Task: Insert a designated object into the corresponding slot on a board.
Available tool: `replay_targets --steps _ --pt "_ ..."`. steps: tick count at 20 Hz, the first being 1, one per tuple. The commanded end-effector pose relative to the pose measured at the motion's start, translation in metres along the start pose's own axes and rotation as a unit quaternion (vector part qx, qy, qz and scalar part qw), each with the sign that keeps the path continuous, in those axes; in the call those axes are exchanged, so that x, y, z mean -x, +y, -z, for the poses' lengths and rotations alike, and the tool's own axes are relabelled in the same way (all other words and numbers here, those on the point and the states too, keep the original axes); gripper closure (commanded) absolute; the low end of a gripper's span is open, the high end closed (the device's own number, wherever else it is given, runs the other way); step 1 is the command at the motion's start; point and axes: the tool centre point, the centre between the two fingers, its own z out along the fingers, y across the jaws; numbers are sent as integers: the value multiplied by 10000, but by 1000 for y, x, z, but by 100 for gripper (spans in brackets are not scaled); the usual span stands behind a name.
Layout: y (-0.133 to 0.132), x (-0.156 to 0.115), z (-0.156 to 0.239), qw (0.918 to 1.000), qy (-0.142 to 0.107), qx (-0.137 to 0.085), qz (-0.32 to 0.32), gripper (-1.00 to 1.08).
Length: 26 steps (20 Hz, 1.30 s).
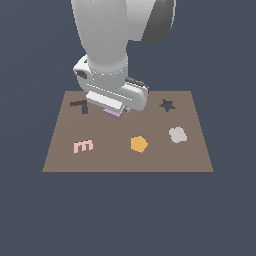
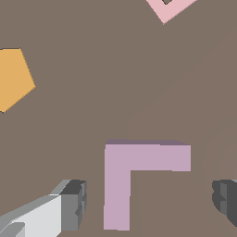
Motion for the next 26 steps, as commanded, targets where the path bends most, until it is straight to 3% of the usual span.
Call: replay_targets --steps 1,15,16,26 --pt "1 2 -4 10000 3 -6 -74 -92" --pt "0 2 -26 10000 1 -11 -82 -92" --pt "0 2 -26 10000 1 -11 -82 108" --pt "-1 2 -25 10000 8 -17 -76 108"
